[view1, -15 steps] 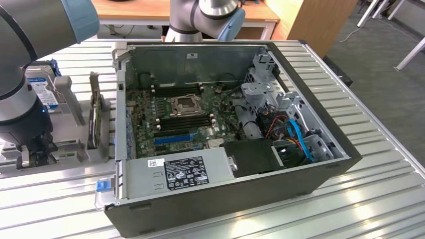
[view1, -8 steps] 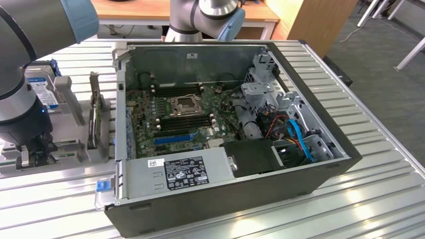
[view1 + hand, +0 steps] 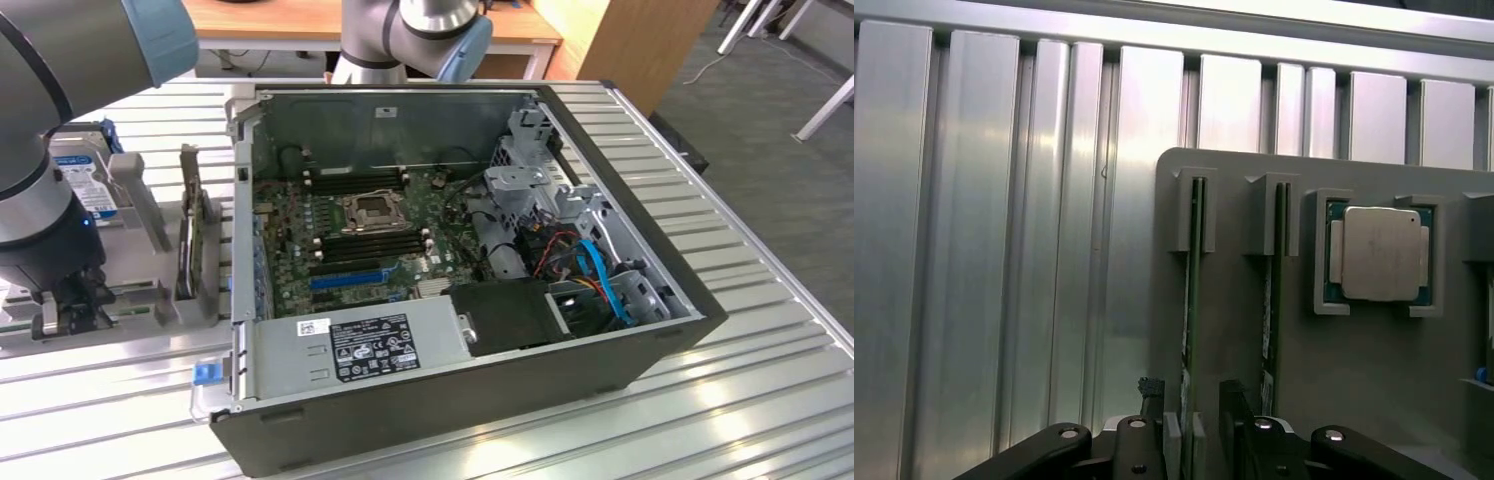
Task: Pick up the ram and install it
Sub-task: 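Pick up the ram and move it above insertion slot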
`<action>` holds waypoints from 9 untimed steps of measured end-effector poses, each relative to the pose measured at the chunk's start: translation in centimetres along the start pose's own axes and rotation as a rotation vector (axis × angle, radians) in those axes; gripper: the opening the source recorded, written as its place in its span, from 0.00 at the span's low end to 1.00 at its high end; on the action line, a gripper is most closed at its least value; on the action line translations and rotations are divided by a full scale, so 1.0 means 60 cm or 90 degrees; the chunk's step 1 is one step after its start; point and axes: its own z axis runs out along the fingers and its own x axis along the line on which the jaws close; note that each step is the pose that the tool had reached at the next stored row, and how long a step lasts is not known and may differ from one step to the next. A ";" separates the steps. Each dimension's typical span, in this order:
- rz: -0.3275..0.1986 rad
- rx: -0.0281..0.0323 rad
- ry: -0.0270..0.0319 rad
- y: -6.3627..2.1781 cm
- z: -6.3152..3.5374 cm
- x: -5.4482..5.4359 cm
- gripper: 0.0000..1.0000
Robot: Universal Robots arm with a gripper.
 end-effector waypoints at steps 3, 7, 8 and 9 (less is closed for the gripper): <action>0.000 0.0000 0.0000 0.001 0.000 0.000 0.36; 0.000 0.0001 0.0000 0.002 0.000 -0.001 0.36; 0.000 0.0001 0.0000 0.002 0.000 -0.001 0.36; 0.000 0.0001 0.0000 0.002 0.000 -0.001 0.34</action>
